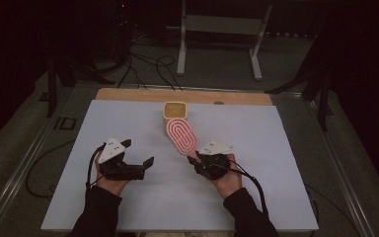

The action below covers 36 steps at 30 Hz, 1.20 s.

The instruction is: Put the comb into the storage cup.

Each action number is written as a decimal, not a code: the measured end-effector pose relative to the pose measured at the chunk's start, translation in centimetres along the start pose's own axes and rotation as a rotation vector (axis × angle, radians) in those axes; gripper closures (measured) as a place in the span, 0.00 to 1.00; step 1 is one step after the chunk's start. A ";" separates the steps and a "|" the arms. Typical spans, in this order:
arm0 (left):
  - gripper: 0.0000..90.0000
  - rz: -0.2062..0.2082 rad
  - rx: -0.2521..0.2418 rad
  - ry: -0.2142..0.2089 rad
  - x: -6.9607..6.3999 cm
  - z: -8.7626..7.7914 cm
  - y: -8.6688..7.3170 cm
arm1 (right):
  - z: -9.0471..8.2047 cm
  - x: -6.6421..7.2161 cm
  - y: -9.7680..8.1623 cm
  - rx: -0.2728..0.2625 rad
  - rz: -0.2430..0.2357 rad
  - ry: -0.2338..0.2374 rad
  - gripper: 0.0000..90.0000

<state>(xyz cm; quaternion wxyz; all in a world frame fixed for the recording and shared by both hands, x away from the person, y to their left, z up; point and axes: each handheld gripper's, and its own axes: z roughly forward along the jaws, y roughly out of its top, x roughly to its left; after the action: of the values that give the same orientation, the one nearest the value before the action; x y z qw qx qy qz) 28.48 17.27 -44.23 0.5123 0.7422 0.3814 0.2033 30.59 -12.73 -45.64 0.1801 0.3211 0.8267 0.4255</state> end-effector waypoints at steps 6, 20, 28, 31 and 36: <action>0.00 -0.006 -0.014 -0.023 -0.5 0.3 0.5 | 0.1 0.2 0.0 -0.013 0.000 -0.003 0.78; 0.00 0.001 -0.012 -0.074 -1.7 1.5 1.4 | 0.5 0.5 -0.2 -0.021 0.007 0.002 0.78; 0.00 0.002 0.014 -0.113 -2.6 2.6 2.0 | 0.6 0.9 -0.2 -0.024 0.008 0.014 0.78; 0.00 -0.001 0.025 -0.121 -2.9 3.2 2.0 | 0.7 1.0 -0.2 -0.024 0.000 0.018 0.78; 0.00 -0.023 0.030 -0.132 -3.2 3.9 2.2 | 0.8 1.2 -0.2 -0.025 0.004 0.024 0.78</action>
<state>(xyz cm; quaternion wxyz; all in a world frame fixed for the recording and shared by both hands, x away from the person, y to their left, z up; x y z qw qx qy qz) 29.93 12.09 -43.48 0.5275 0.7569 0.3585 0.1423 30.05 -11.51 -46.31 0.1733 0.3152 0.8228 0.4401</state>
